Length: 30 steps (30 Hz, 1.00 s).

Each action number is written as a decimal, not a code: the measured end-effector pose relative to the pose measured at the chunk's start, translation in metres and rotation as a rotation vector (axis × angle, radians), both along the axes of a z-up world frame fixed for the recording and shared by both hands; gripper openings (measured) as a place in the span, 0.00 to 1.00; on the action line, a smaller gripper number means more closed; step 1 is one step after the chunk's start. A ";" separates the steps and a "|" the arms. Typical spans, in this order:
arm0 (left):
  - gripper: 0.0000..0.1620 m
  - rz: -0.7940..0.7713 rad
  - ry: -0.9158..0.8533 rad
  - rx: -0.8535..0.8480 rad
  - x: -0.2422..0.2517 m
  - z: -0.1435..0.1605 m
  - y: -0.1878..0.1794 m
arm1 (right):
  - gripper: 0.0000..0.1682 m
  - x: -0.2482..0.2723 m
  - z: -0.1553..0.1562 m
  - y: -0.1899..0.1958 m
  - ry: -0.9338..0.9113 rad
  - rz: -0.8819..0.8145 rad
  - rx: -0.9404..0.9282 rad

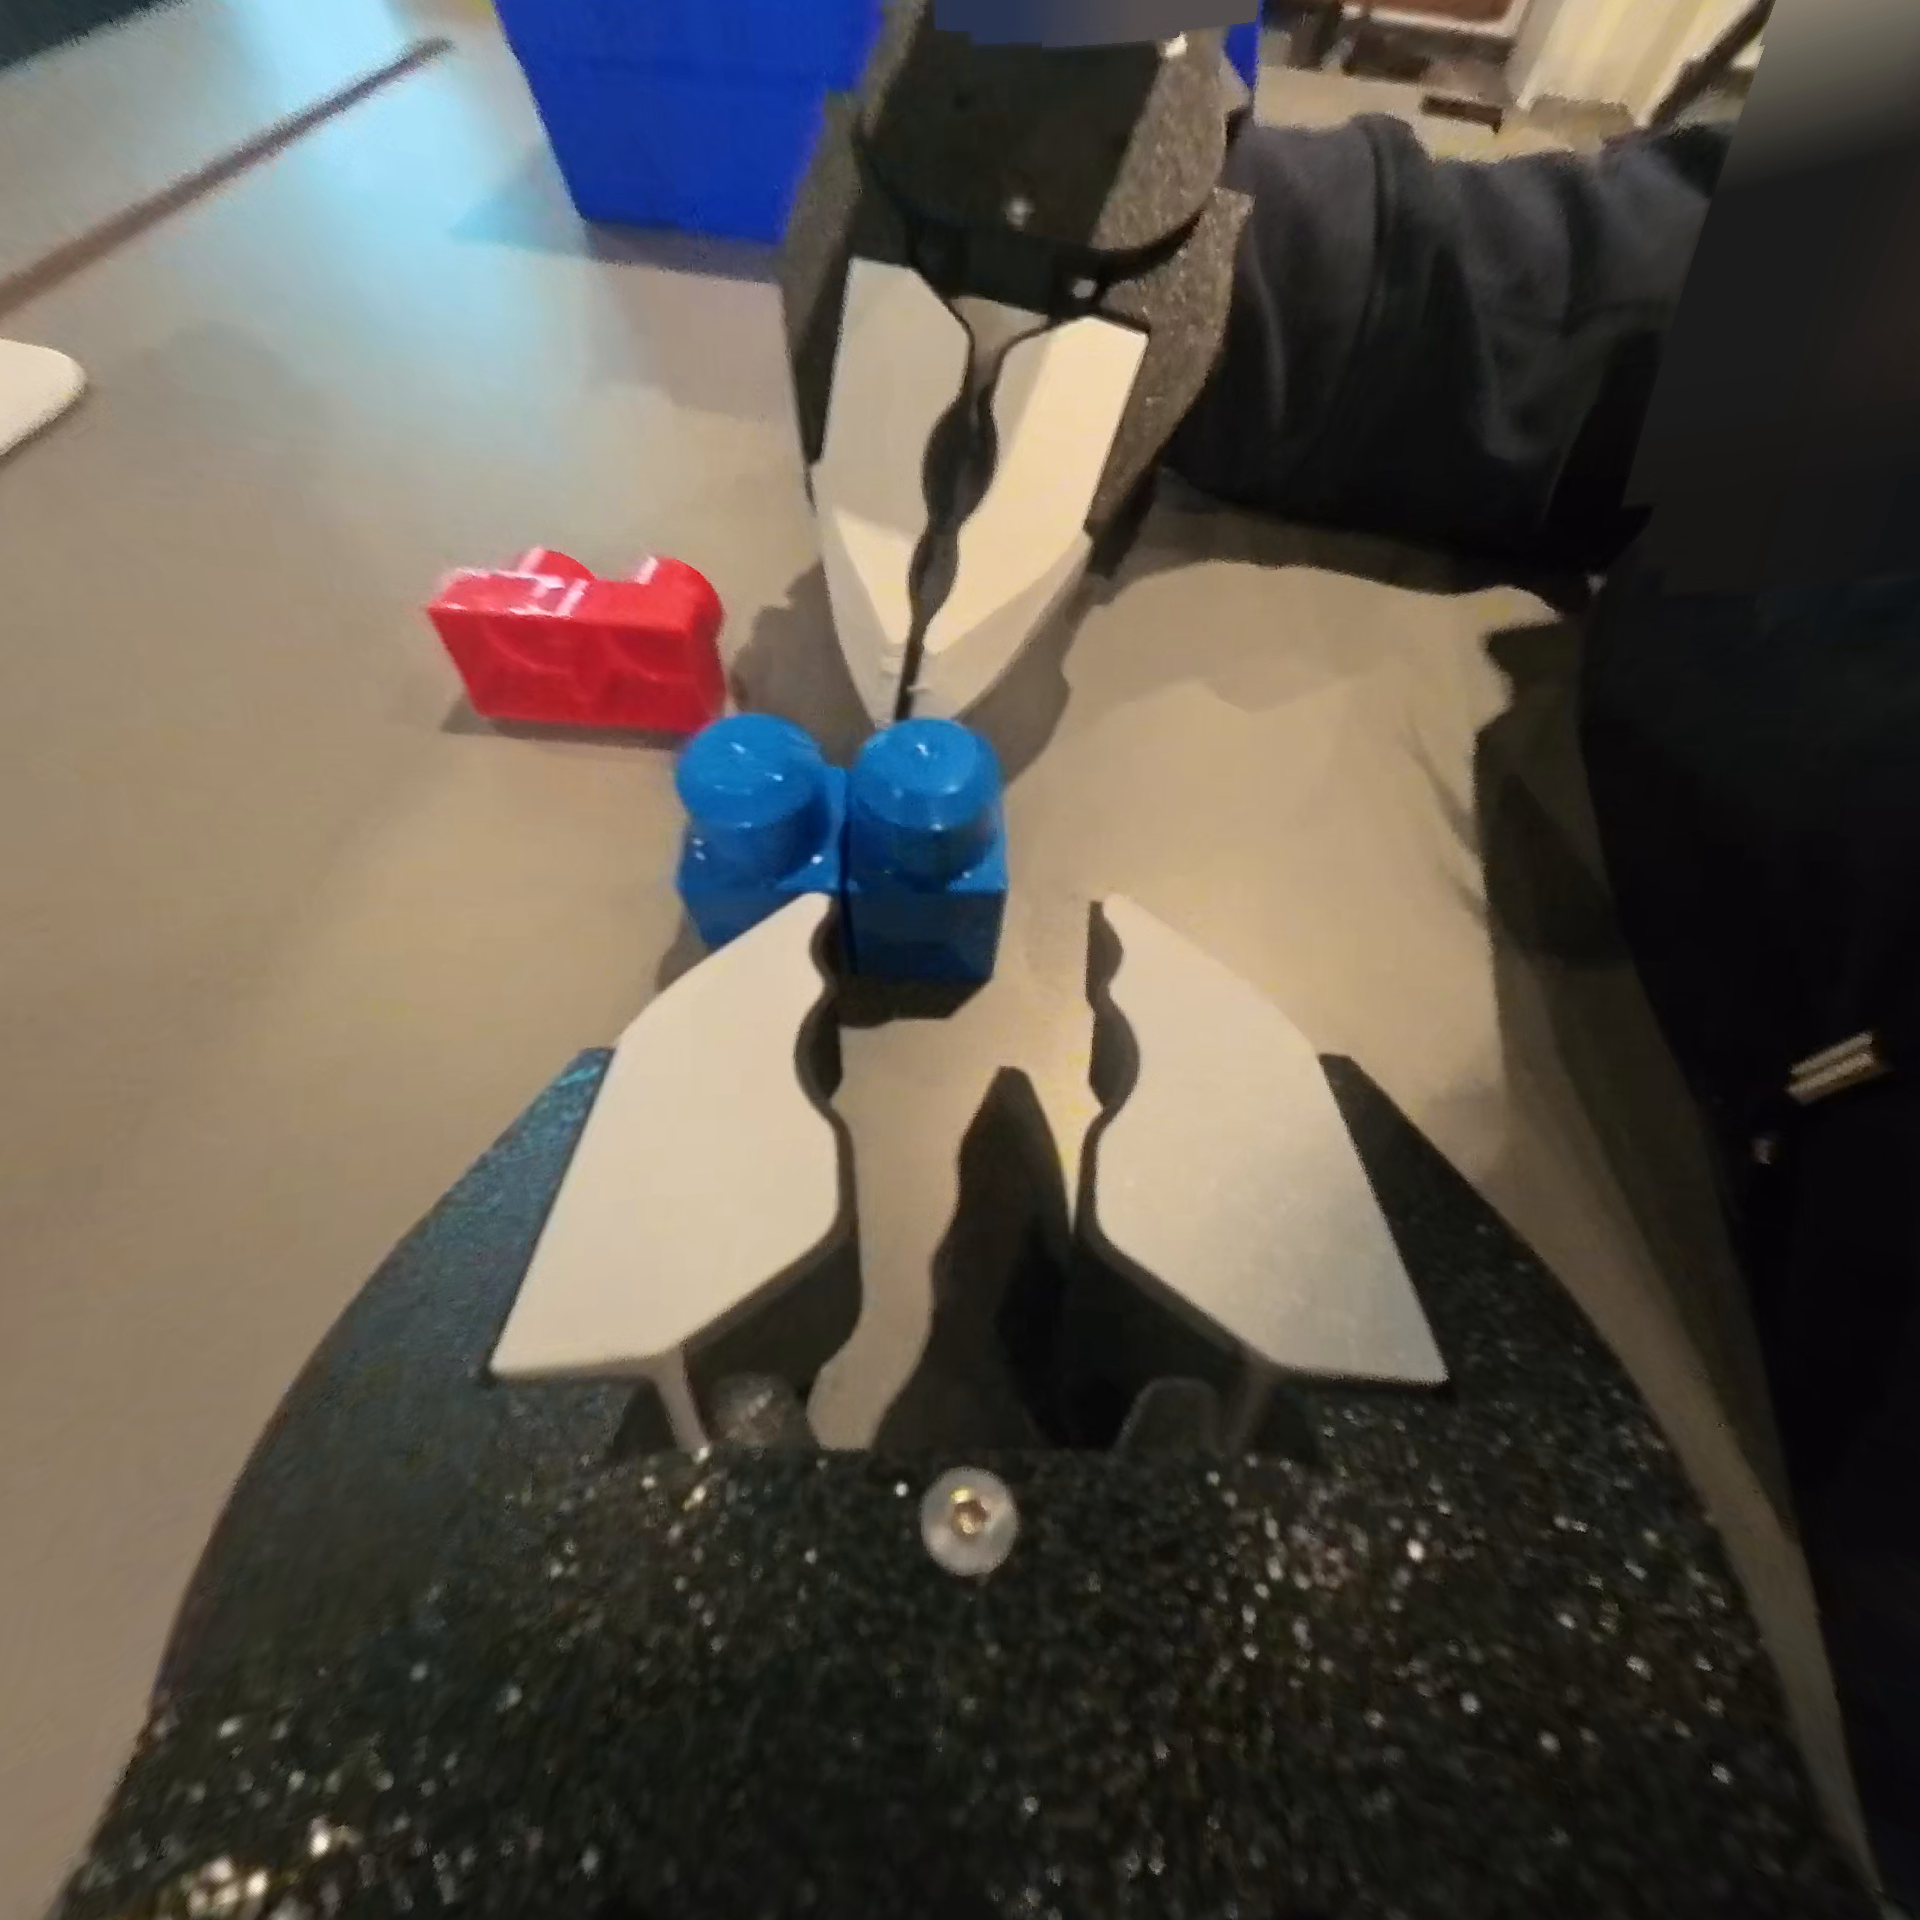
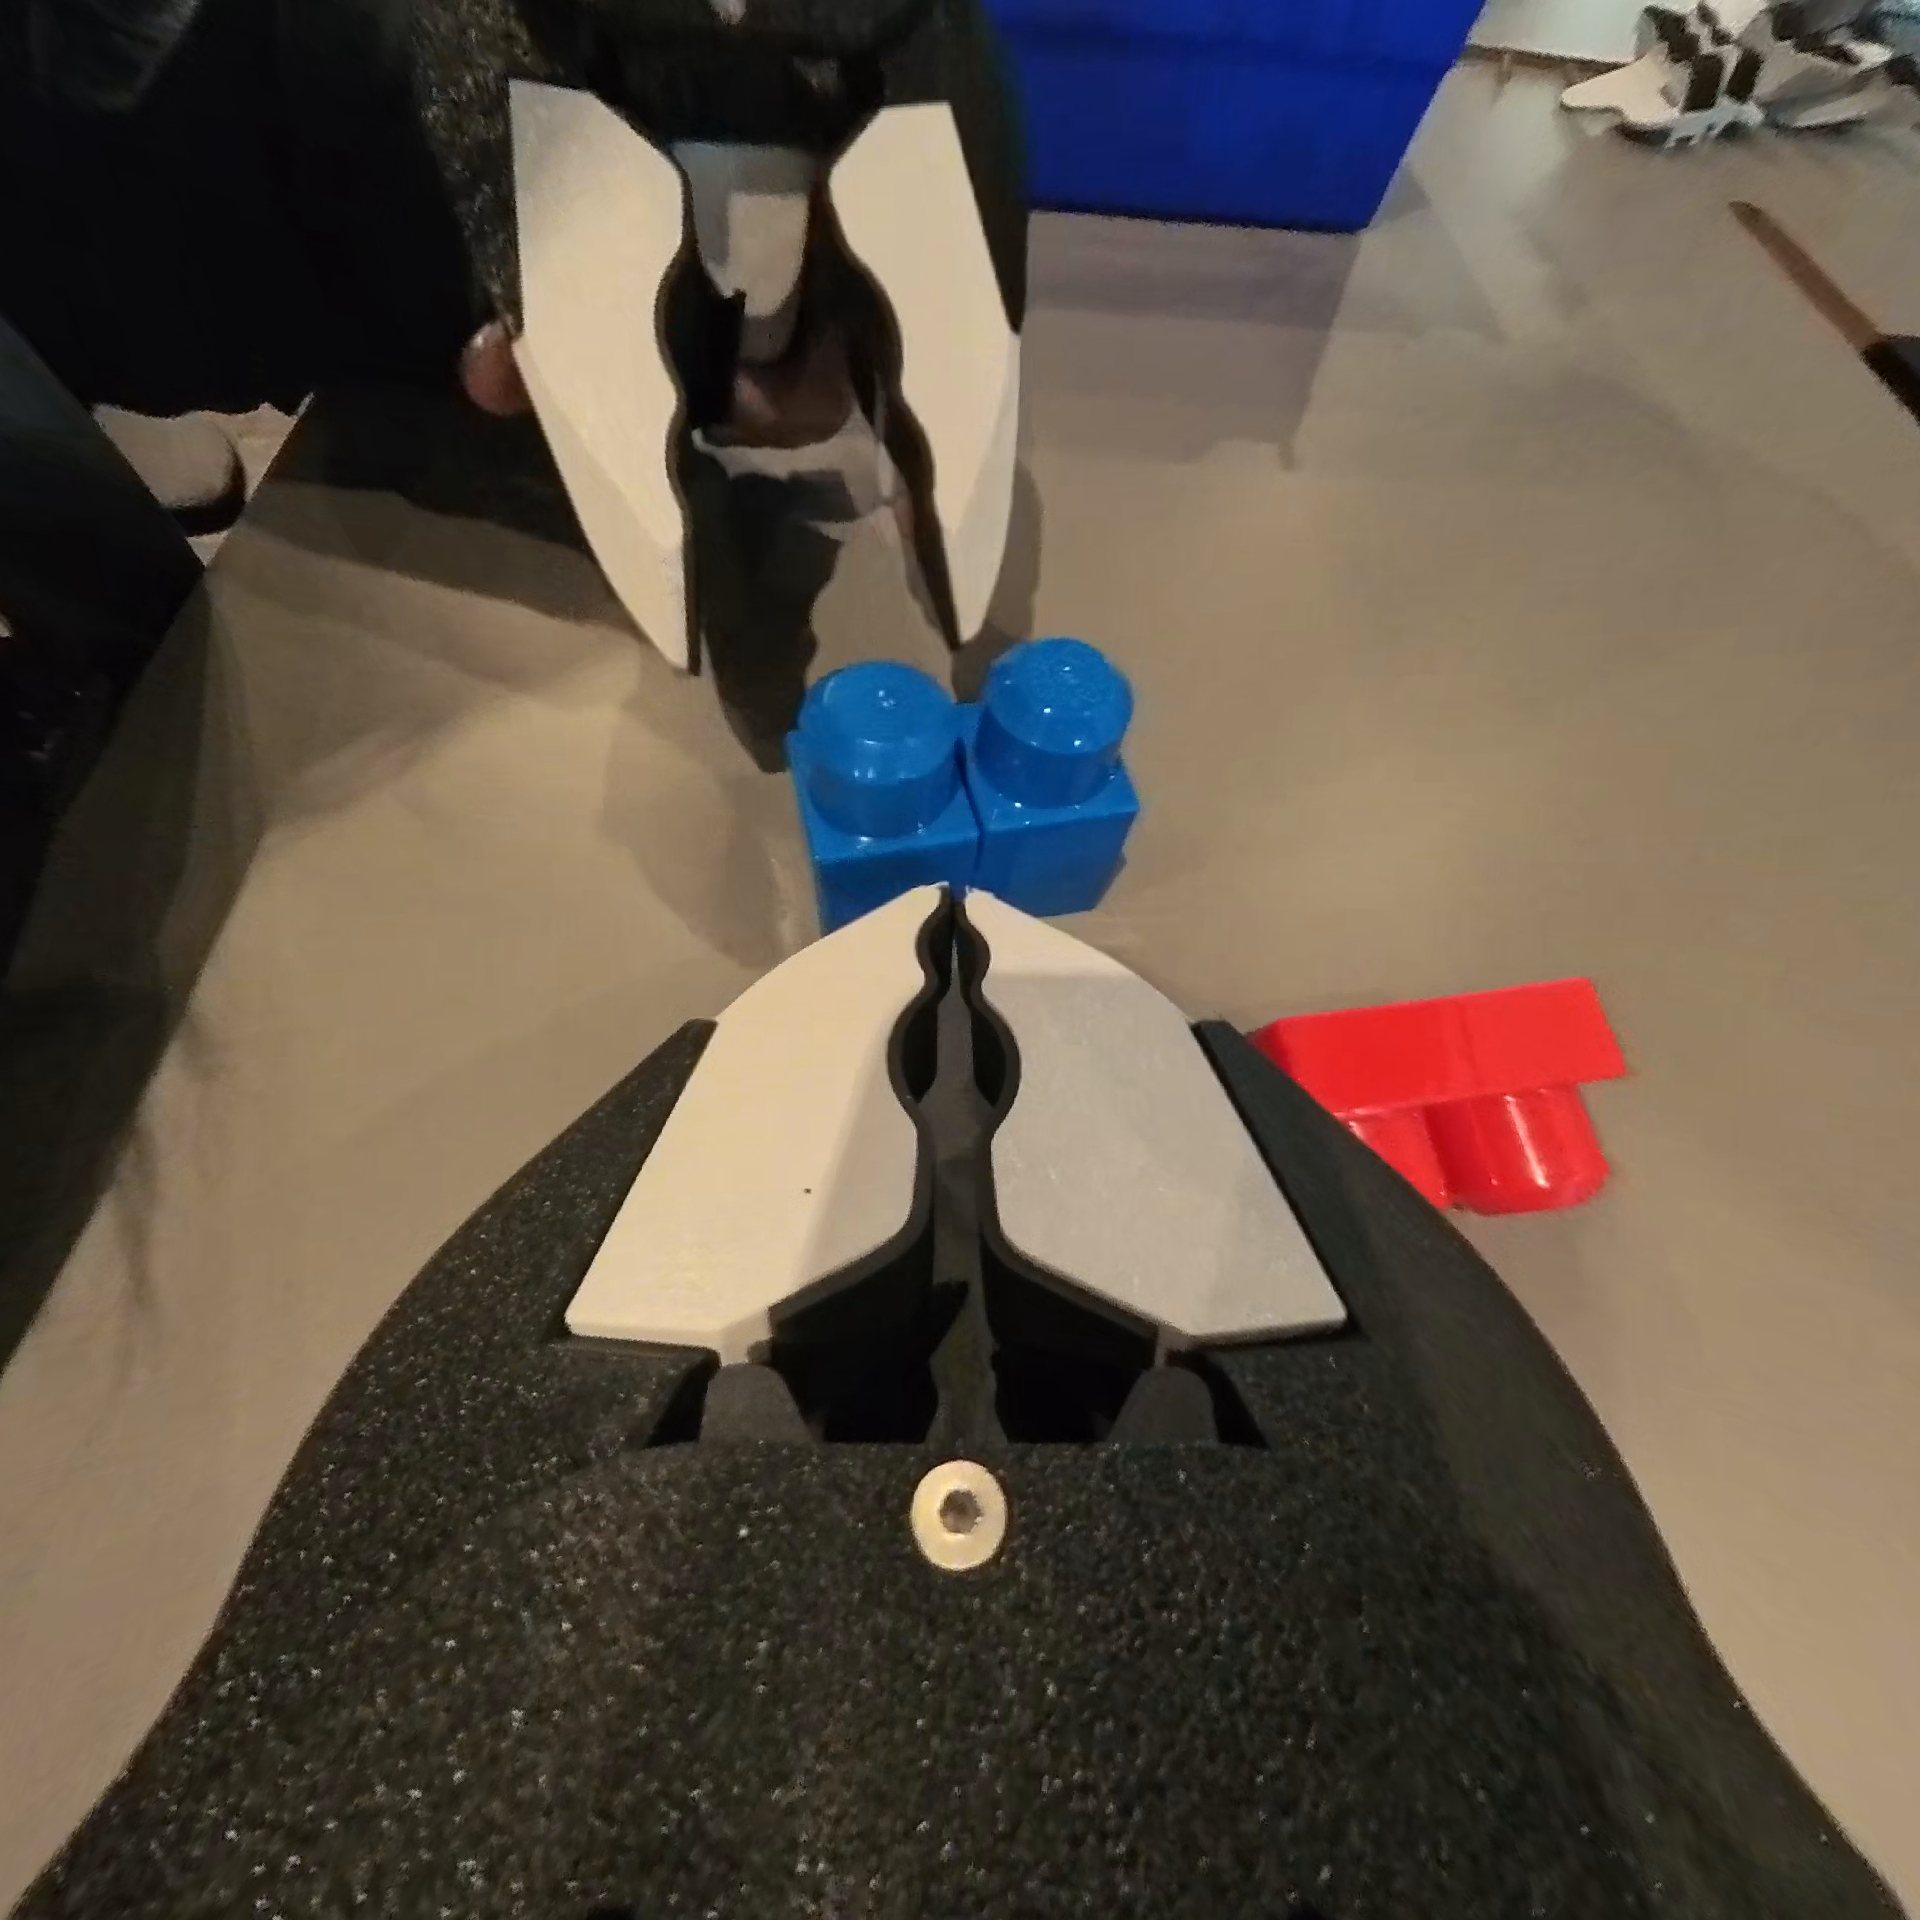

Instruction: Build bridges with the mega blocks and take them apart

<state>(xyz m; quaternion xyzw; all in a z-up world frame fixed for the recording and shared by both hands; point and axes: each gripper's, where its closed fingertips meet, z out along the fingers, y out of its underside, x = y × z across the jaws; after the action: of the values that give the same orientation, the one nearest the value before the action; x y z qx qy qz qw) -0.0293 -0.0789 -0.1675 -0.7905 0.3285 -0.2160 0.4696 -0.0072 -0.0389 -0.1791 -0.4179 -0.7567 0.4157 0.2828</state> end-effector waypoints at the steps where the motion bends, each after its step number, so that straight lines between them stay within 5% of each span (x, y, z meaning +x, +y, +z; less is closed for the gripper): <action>1: 0.30 0.019 0.016 0.016 -0.002 0.001 0.003 | 0.00 0.000 0.002 0.002 0.010 -0.007 -0.003; 9: 0.61 0.097 0.116 0.032 -0.003 -0.005 0.024 | 0.00 0.002 0.009 0.007 0.038 -0.028 -0.015; 15: 0.56 0.089 0.080 0.058 0.001 -0.002 0.031 | 0.00 0.002 0.008 0.005 0.034 -0.019 -0.016; 21: 0.65 0.085 0.101 -0.022 0.002 -0.021 0.032 | 0.00 0.002 0.007 0.005 0.034 -0.017 -0.018; 30: 0.62 0.069 0.136 -0.044 0.012 -0.029 0.036 | 0.00 0.003 0.007 0.005 0.030 -0.015 -0.017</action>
<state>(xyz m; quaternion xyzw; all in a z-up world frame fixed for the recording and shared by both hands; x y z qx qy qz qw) -0.0172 -0.0433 -0.1960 -0.8243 0.3274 -0.1528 0.4358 -0.0047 -0.0343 -0.1723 -0.4197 -0.7457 0.4262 0.2936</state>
